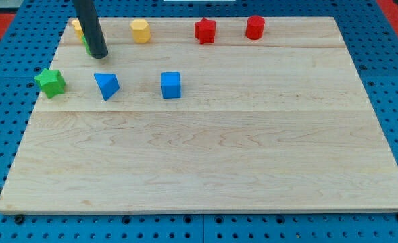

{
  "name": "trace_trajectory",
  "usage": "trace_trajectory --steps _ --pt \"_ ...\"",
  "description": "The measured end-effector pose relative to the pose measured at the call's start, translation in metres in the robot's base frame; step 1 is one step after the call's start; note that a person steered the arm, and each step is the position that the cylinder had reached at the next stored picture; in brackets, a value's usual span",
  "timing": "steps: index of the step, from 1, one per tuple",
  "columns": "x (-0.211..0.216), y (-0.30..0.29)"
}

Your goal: Move the yellow blocks diagonally to the top right of the green circle

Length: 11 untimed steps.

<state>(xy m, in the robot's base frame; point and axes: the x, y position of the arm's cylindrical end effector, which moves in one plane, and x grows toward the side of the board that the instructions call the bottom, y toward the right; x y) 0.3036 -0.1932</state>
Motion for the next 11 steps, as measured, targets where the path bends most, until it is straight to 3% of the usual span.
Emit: trace_trajectory --steps 1,2,4,5,6,7,9,10,11 --pt "0.009 -0.012" --pt "0.014 -0.079" --pt "-0.073 -0.102" --pt "-0.066 -0.056" --pt "-0.052 0.064" --pt "-0.052 0.101" --pt "-0.065 -0.03" --pt "-0.105 -0.054" --pt "-0.112 -0.019"
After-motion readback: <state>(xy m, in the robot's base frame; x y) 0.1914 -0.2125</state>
